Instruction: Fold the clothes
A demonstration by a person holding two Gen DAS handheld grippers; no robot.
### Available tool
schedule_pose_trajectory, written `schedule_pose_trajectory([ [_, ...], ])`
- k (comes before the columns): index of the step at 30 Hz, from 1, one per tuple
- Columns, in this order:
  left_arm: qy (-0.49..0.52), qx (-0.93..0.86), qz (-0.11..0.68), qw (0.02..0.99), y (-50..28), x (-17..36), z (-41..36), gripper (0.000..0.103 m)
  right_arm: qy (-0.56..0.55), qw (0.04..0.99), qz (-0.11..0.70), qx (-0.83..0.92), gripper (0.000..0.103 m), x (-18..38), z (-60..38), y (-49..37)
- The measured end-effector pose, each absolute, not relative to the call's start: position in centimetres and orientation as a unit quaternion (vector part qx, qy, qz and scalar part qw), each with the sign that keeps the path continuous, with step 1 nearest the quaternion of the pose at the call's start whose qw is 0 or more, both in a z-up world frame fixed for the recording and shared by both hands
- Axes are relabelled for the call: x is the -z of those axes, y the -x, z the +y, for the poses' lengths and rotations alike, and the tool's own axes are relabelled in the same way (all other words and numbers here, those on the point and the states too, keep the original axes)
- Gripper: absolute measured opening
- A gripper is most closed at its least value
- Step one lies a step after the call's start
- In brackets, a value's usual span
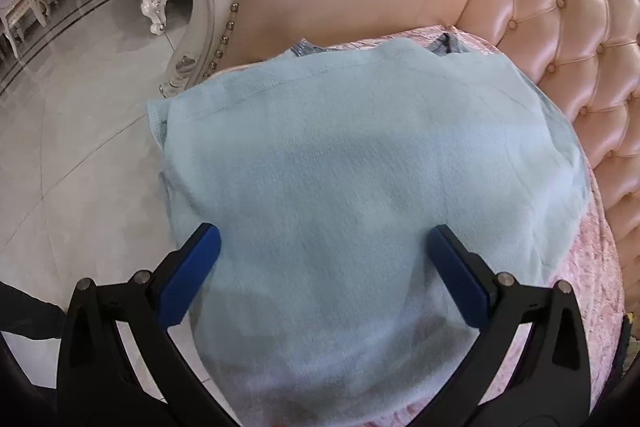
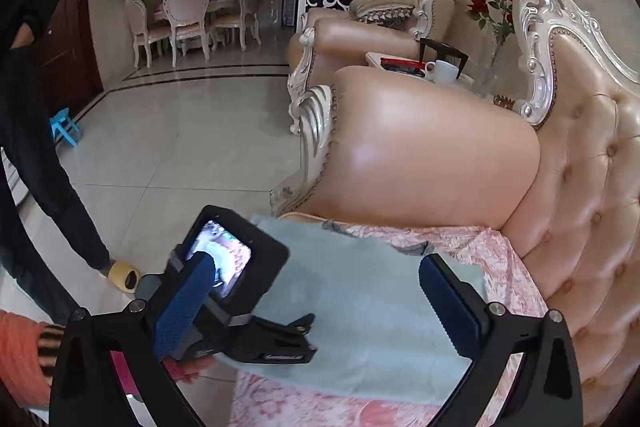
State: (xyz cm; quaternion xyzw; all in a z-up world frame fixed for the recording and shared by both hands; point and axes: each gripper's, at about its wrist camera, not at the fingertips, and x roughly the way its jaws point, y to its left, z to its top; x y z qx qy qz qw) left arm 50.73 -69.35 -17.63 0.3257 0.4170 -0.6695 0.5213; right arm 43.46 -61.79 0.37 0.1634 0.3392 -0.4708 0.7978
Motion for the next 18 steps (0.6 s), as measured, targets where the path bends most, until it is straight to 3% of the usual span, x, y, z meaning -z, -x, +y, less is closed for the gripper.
schedule_pose_trajectory([
  [3,-0.319,0.690,0.395,0.516,-50.9,15.9,-67.5,0.103,-0.190,0.790,0.312,0.492,0.103,-0.5,-59.0,-39.8],
  [13,-0.275,0.706,0.130,0.640,-48.3,5.1,-55.6,0.103,-0.300,0.733,0.198,0.578,0.103,3.1,-49.1,-26.0],
  [15,-0.282,0.699,0.107,0.649,-47.6,3.9,-54.2,0.103,-0.326,0.721,0.172,0.587,0.103,4.3,-48.6,-24.6],
  [18,-0.269,0.744,0.148,0.593,-47.6,2.9,-53.4,0.103,-0.350,0.696,0.151,0.608,0.103,5.8,-48.6,-23.9],
])
